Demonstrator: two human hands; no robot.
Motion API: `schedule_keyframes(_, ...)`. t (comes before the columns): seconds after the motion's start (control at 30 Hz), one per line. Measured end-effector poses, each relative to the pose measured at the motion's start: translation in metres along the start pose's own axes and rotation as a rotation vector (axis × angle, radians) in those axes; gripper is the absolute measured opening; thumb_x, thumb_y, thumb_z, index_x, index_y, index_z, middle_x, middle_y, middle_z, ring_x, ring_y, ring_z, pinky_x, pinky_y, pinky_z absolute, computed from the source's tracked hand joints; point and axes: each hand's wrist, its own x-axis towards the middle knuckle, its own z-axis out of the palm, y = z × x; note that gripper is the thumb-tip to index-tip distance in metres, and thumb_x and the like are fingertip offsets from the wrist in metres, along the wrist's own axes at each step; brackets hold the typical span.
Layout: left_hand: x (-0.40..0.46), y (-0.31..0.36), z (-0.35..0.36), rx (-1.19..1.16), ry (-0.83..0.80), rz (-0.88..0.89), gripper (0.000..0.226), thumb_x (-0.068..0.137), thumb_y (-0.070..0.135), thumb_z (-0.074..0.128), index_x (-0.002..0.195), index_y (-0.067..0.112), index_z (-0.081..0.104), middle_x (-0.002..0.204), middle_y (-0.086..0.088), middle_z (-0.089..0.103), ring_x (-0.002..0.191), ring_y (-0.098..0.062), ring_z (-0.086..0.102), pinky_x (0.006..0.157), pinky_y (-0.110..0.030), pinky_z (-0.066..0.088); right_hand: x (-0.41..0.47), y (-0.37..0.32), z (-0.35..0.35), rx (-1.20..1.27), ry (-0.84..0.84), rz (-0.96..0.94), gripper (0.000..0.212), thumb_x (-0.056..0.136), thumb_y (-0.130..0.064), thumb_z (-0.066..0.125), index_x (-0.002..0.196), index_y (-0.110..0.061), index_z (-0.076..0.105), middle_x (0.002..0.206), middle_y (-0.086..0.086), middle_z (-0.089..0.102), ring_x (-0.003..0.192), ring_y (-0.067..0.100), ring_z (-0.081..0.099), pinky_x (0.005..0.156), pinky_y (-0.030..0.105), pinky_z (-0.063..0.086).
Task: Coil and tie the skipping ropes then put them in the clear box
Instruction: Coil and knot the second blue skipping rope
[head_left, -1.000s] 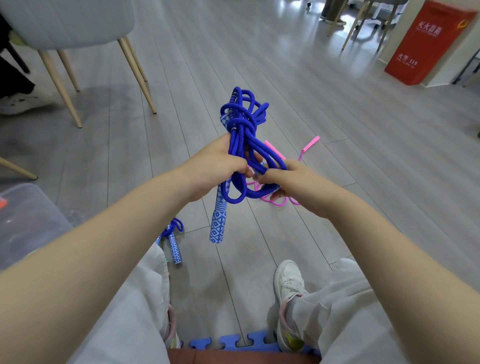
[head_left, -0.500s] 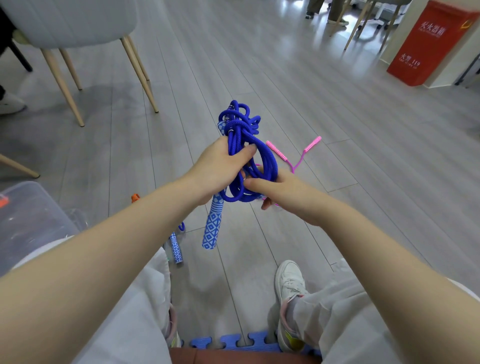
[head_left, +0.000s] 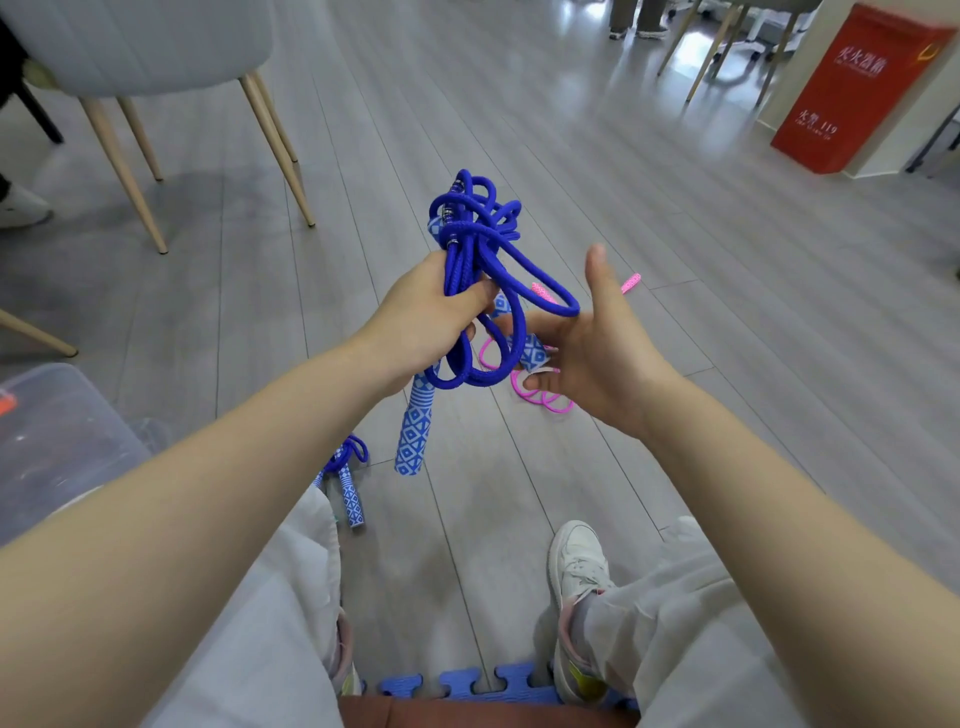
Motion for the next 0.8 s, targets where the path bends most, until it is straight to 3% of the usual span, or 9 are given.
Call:
schedule_keyframes(0.07,0.000,0.001,0.001,-0.015,-0.014,0.021,0.023,0.093,0.031,0.058,0.105,0.011,0.055,0.093,-0.015,0.069,0.059,-0.015,0.053,0.056,-0.029,0.047,-0.001,-0.001,0.002,0.078,0.058,0.004,0.075,0.097,-0.066,0.024,0.126,-0.007,0.059,0.112,0.009,0.073,0.085,0.023,0.058,0.074,0.036,0.045)
schedule_keyframes(0.17,0.001,0.001,0.001,-0.026,-0.016,0.014,0.025,0.094,0.034,0.058,0.107,0.014,0.055,0.082,-0.003,0.066,0.060,-0.012,0.053,0.053,-0.024,0.046,-0.002,-0.002,0.005,-0.020,0.163,-0.036,0.036,0.100,-0.040,0.046,0.098,-0.009,0.066,0.101,0.008,0.071,0.078,0.023,0.058,0.067,0.033,0.048)
schedule_keyframes(0.33,0.001,-0.003,0.001,-0.029,-0.001,-0.018,0.017,0.095,0.030,0.055,0.107,0.018,0.056,0.081,-0.003,0.058,0.067,-0.015,0.054,0.054,-0.023,0.048,-0.004,0.003,0.009,-0.299,0.160,-0.143,0.013,0.097,-0.024,0.057,0.097,-0.013,0.064,0.093,0.005,0.061,0.079,0.017,0.053,0.069,0.028,0.050)
schedule_keyframes(0.4,0.003,-0.004,0.002,-0.036,0.033,-0.027,0.011,0.095,0.026,0.054,0.103,0.019,0.055,0.079,-0.002,0.058,0.063,-0.014,0.052,0.053,-0.025,0.047,-0.006,0.002,0.008,-0.318,0.112,-0.156,0.010,0.094,-0.024,0.062,0.099,-0.016,0.065,0.091,0.001,0.062,0.081,0.015,0.054,0.072,0.029,0.050)
schedule_keyframes(0.53,0.003,-0.008,0.008,-0.075,0.055,-0.056,0.008,0.096,0.029,0.052,0.103,0.025,0.054,0.075,0.008,0.060,0.057,-0.006,0.054,0.055,-0.022,0.047,-0.008,0.003,0.008,-0.451,0.057,-0.172,0.024,0.086,-0.031,0.072,0.108,-0.024,0.068,0.100,-0.005,0.068,0.085,0.010,0.059,0.074,0.030,0.051)
schedule_keyframes(0.6,0.002,-0.009,0.013,-0.095,0.049,-0.070,0.017,0.097,0.030,0.051,0.114,0.026,0.054,0.085,0.008,0.064,0.067,-0.005,0.061,0.060,-0.021,0.049,-0.008,0.005,0.009,-0.523,0.051,-0.176,0.027,0.086,-0.032,0.072,0.112,-0.024,0.068,0.100,-0.011,0.069,0.082,0.003,0.061,0.070,0.024,0.050)
schedule_keyframes(0.7,0.001,-0.012,0.017,-0.173,0.028,-0.120,0.026,0.097,0.031,0.052,0.123,0.028,0.049,0.101,0.003,0.066,0.088,-0.015,0.067,0.077,-0.033,0.056,-0.009,0.004,0.009,-0.553,0.034,-0.140,0.022,0.085,-0.032,0.073,0.106,-0.025,0.069,0.091,-0.012,0.070,0.079,0.003,0.059,0.069,0.023,0.050)
schedule_keyframes(0.8,0.000,-0.012,0.018,-0.248,-0.029,-0.181,0.030,0.097,0.030,0.051,0.126,0.027,0.049,0.100,0.000,0.067,0.090,-0.021,0.068,0.086,-0.042,0.056,-0.009,0.003,0.007,-0.570,0.047,-0.099,0.021,0.084,-0.031,0.075,0.101,-0.020,0.070,0.091,-0.006,0.071,0.081,0.008,0.059,0.072,0.028,0.050)
